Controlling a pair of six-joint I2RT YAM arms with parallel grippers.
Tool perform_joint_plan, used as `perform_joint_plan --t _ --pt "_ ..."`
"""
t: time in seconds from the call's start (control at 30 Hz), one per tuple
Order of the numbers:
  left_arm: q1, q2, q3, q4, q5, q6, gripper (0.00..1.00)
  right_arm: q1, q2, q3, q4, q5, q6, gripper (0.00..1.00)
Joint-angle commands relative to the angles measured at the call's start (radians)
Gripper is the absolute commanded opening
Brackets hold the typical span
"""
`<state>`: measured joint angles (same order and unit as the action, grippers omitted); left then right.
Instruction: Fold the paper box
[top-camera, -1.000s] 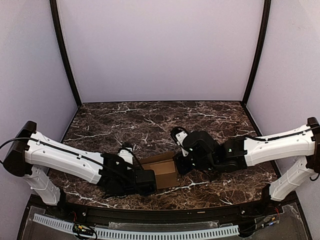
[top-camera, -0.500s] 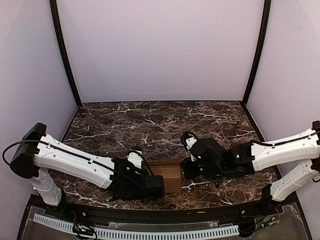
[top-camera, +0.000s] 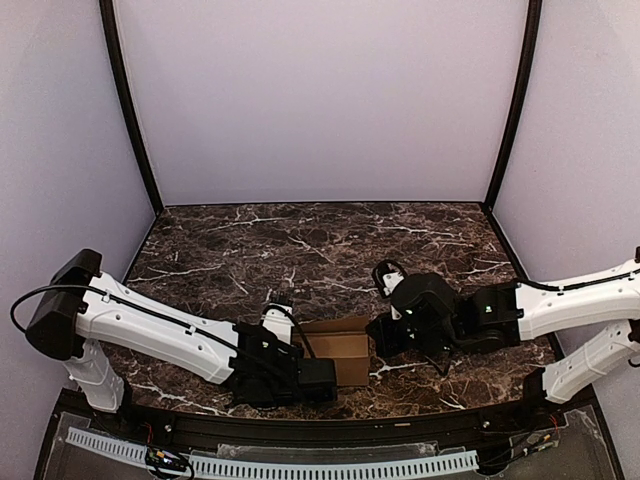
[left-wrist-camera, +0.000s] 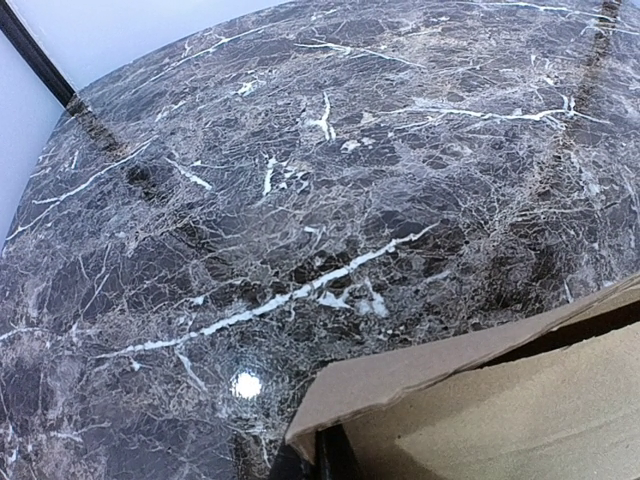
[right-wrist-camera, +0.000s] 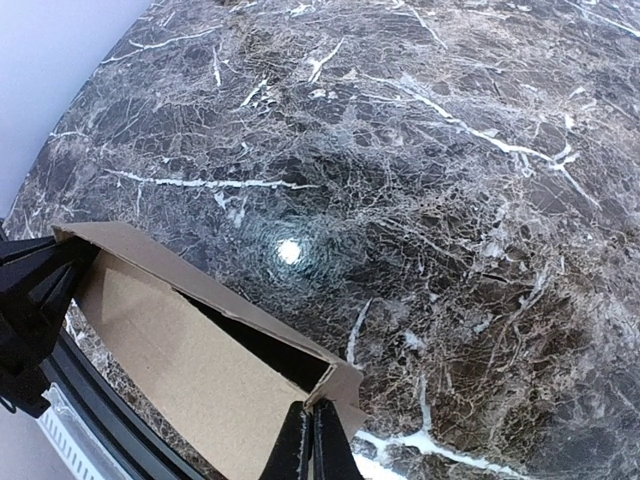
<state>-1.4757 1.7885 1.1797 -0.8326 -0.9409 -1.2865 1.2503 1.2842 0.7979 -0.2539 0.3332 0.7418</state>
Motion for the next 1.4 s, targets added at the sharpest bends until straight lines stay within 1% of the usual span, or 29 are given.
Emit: perform_joint_plan --t 0.0,0.43,0.73,0.9,1.03,1.23,1.37 --pt "-0.027 0.048 0.014 0.070 0.129 0.026 0.01 0.029 -0.005 0.031 0.146 -0.086 0.063 0.00" --pt "-0.037 0.051 0.018 0.057 0.117 0.016 0.01 0.040 0.021 0.018 0.180 -0.084 0.120 0.00" --pt "-0.039 0.050 0.020 0.047 0.119 0.001 0.01 0.088 0.031 -0.060 0.226 -0.054 0.139 0.00" --pt "-0.040 0.051 0.020 0.047 0.125 -0.017 0.01 0.144 0.029 -0.109 0.285 0.019 0.112 0.00" --pt "-0.040 0.049 0.021 0.050 0.128 -0.030 0.01 0.181 0.032 -0.157 0.320 0.074 0.121 0.00" --pt "-0.044 0.015 -0.002 0.050 0.123 -0.061 0.01 0.219 0.025 -0.203 0.322 0.140 0.108 0.00" --pt "-0.054 -0.014 -0.040 0.079 0.124 -0.071 0.01 0.248 0.030 -0.212 0.319 0.172 0.078 0.00"
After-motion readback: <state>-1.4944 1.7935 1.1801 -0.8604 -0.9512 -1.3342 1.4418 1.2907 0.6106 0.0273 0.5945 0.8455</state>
